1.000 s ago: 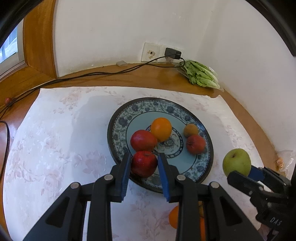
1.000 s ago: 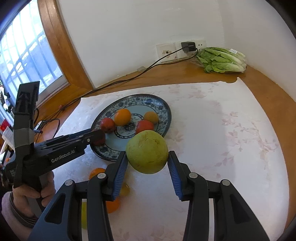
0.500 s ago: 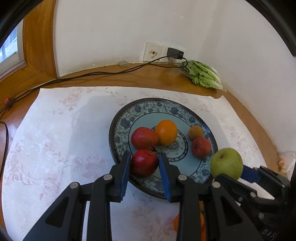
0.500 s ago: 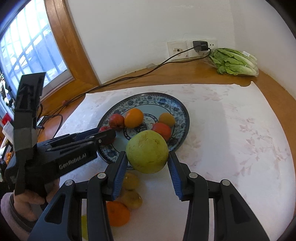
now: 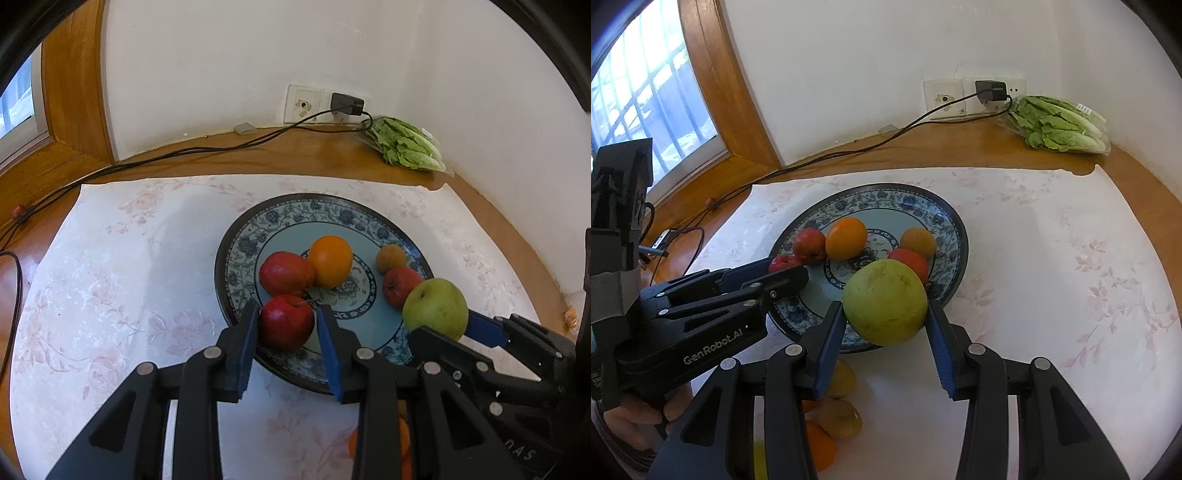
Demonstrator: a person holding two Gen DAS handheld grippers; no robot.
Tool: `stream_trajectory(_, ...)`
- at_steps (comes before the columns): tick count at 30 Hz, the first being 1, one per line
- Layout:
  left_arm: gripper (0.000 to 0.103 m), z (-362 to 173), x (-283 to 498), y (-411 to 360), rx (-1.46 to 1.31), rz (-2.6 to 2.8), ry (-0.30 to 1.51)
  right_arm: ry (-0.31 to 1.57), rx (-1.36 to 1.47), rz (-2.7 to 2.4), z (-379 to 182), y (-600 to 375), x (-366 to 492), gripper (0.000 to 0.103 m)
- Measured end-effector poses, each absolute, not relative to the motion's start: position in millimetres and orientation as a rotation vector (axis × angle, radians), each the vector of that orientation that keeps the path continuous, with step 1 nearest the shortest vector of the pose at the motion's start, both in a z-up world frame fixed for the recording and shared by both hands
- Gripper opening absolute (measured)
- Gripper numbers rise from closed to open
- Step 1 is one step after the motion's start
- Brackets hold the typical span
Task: Organize fruits
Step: 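Carry the red apple with the left tool while the right tool carries the pomelo over the plate, then open the left tool on the plate while the right tool releases the pomelo there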
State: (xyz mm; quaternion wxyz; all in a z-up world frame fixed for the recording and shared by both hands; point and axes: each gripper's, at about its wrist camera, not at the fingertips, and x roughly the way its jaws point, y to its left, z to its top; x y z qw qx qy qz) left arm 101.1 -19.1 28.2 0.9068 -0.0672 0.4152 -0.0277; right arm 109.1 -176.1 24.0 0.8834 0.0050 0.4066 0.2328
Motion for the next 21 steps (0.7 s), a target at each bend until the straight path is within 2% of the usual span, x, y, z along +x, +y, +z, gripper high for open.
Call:
stream_trajectory(8, 0.039, 29, 101, -22, -0.141, -0.072, 0.871, 0.838, 0.003, 0.478, 23, -175, 109, 0.046)
stream_trajectory(13, 0.050, 32, 98, -24, -0.153, -0.083, 0.878, 0.843, 0.008, 0.480, 24, -176, 108, 0.046)
stream_trajectory(17, 0.055, 37, 94, -26, -0.145, -0.078, 0.879, 0.838, 0.009, 0.499, 27, -178, 105, 0.046)
stream_trajectory(21, 0.059, 41, 88, -26, -0.149, -0.073, 0.885, 0.817, 0.017, 0.501, 34, -182, 99, 0.052)
